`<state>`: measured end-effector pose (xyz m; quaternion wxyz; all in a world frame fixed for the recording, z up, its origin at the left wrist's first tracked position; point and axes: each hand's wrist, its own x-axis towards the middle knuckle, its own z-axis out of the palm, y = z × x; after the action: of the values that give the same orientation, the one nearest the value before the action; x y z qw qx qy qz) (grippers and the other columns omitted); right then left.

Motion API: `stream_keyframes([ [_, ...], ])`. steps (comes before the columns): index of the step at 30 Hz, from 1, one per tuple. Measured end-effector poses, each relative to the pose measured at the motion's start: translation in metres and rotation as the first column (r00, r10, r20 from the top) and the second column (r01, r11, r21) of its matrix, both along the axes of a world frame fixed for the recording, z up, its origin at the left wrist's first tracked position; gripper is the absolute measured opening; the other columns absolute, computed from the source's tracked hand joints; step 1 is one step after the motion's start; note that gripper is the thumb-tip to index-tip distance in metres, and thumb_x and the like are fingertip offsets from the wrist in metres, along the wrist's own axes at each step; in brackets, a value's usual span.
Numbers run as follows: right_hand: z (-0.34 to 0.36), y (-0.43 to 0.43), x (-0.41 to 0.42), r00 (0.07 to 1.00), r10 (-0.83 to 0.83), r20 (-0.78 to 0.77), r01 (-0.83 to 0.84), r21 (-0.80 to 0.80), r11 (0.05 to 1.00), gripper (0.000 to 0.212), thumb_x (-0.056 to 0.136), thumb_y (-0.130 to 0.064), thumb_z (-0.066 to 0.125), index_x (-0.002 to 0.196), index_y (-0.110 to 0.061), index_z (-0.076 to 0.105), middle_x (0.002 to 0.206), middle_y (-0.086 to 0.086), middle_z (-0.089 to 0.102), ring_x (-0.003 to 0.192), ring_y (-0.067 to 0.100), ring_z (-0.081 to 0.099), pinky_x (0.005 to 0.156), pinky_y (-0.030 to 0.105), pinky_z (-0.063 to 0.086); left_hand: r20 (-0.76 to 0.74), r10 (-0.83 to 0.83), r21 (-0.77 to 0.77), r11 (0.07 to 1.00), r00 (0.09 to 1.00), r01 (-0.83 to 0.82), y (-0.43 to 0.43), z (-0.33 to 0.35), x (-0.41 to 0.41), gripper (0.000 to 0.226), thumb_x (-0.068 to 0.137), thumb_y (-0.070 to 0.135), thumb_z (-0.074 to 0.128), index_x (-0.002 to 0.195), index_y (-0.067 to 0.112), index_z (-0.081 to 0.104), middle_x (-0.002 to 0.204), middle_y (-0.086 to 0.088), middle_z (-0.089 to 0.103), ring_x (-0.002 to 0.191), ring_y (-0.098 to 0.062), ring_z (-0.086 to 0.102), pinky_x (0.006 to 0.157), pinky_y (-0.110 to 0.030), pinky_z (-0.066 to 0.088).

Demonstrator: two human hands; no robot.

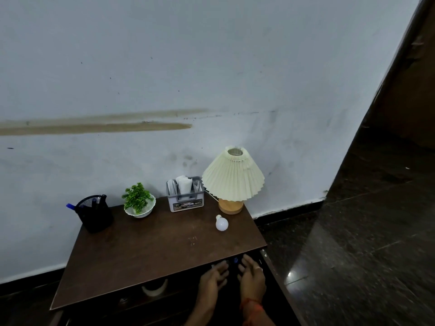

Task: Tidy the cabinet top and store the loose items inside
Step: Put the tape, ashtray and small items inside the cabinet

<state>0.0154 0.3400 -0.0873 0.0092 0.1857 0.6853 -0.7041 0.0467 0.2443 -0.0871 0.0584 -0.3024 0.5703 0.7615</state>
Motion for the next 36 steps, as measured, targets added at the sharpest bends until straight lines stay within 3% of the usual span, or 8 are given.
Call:
stream_keyframes([
  [4, 0.013, 0.000, -0.002, 0.997, -0.074, -0.019, 0.074, -0.019, 0.997, 0.042, 0.087, 0.007, 0.045, 0.094, -0.027, 0.068, 0.101, 0.002, 0.071, 0.092, 0.019, 0.068, 0.088, 0.044, 0.055, -0.141, -0.004, -0.058, 0.998, 0.990, -0.004, -0.009, 0.022, 0.005, 0.038, 0.094, -0.007, 0.034, 0.112, 0.006, 0.065, 0.110, -0.010, 0.069, 0.101, -0.021, 0.065, 0.082, -0.027, 0.052],
  [6, 0.018, -0.003, -0.006, 0.997, -0.066, -0.038, 0.065, -0.018, 0.998, 0.041, 0.084, 0.006, 0.046, 0.096, -0.026, 0.070, 0.101, -0.002, 0.072, 0.095, 0.017, 0.068, 0.090, 0.044, 0.055, -0.161, -0.026, -0.074, 0.997, 0.987, 0.014, -0.016, 0.029, 0.000, 0.039, 0.094, -0.006, 0.035, 0.116, 0.007, 0.064, 0.109, -0.005, 0.069, 0.103, -0.017, 0.065, 0.082, -0.024, 0.053],
  [9, 0.031, -0.008, -0.017, 0.998, -0.038, -0.055, 0.035, -0.069, 0.997, 0.039, 0.087, 0.010, 0.043, 0.104, -0.014, 0.069, 0.107, 0.005, 0.070, 0.097, 0.019, 0.067, 0.087, 0.038, 0.056, -0.192, -0.043, -0.099, 0.995, 0.980, 0.024, -0.026, 0.032, -0.012, 0.041, 0.094, -0.007, 0.033, 0.126, 0.001, 0.057, 0.119, -0.012, 0.065, 0.107, -0.018, 0.062, 0.085, -0.021, 0.053],
  [13, 0.027, -0.016, -0.038, 0.995, 0.078, -0.063, -0.081, -0.050, 0.995, 0.041, 0.086, 0.006, 0.048, 0.098, -0.028, 0.067, 0.107, -0.006, 0.068, 0.104, 0.019, 0.065, 0.095, 0.046, 0.053, -0.230, 0.005, -0.093, 0.995, 0.973, -0.027, -0.034, 0.034, -0.034, 0.044, 0.093, -0.011, 0.029, 0.133, -0.005, 0.049, 0.135, -0.021, 0.054, 0.122, -0.029, 0.053, 0.099, -0.031, 0.044],
  [22, 0.016, -0.031, -0.090, 0.973, 0.231, 0.018, -0.231, -0.023, 0.973, 0.025, 0.083, -0.021, 0.055, 0.101, -0.037, 0.064, 0.121, -0.002, 0.063, 0.112, 0.019, 0.059, 0.101, 0.048, 0.048, -0.204, 0.097, -0.027, 0.994, 0.974, -0.105, -0.038, 0.042, -0.083, 0.043, 0.094, -0.005, 0.037, 0.135, -0.002, 0.048, 0.141, -0.015, 0.050, 0.119, -0.021, 0.050, 0.075, -0.013, 0.044],
  [28, 0.026, -0.037, -0.108, 0.939, 0.318, 0.133, -0.304, -0.115, 0.946, 0.034, 0.094, -0.021, 0.051, 0.127, -0.023, 0.055, 0.119, 0.005, 0.061, 0.102, 0.018, 0.058, 0.069, 0.031, 0.050, -0.136, 0.101, 0.044, 0.994, 0.986, -0.096, -0.036, 0.047, -0.093, 0.040, 0.099, 0.006, 0.035, 0.137, 0.001, 0.047, 0.135, -0.015, 0.053, 0.092, -0.011, 0.055, 0.072, -0.017, 0.042],
  [34, 0.030, -0.037, -0.095, 0.933, 0.326, 0.151, -0.308, -0.133, 0.942, 0.035, 0.096, -0.023, 0.048, 0.130, -0.020, 0.053, 0.114, 0.006, 0.062, 0.094, 0.015, 0.060, 0.067, 0.029, 0.050, -0.136, 0.125, 0.092, 0.989, 0.983, -0.113, -0.029, 0.057, -0.078, 0.040, 0.098, 0.003, 0.032, 0.133, 0.001, 0.050, 0.095, 0.006, 0.059, 0.082, -0.007, 0.054, 0.074, -0.020, 0.042],
  [36, 0.034, -0.035, -0.085, 0.934, 0.324, 0.149, -0.302, -0.150, 0.941, 0.034, 0.096, -0.021, 0.047, 0.129, -0.018, 0.054, 0.115, 0.007, 0.062, 0.091, 0.013, 0.060, 0.065, 0.029, 0.049, -0.139, 0.135, 0.112, 0.986, 0.981, -0.120, -0.028, 0.064, -0.066, 0.039, 0.098, 0.002, 0.033, 0.132, 0.001, 0.051, 0.093, 0.004, 0.062, 0.081, -0.009, 0.056, 0.074, -0.021, 0.044],
])
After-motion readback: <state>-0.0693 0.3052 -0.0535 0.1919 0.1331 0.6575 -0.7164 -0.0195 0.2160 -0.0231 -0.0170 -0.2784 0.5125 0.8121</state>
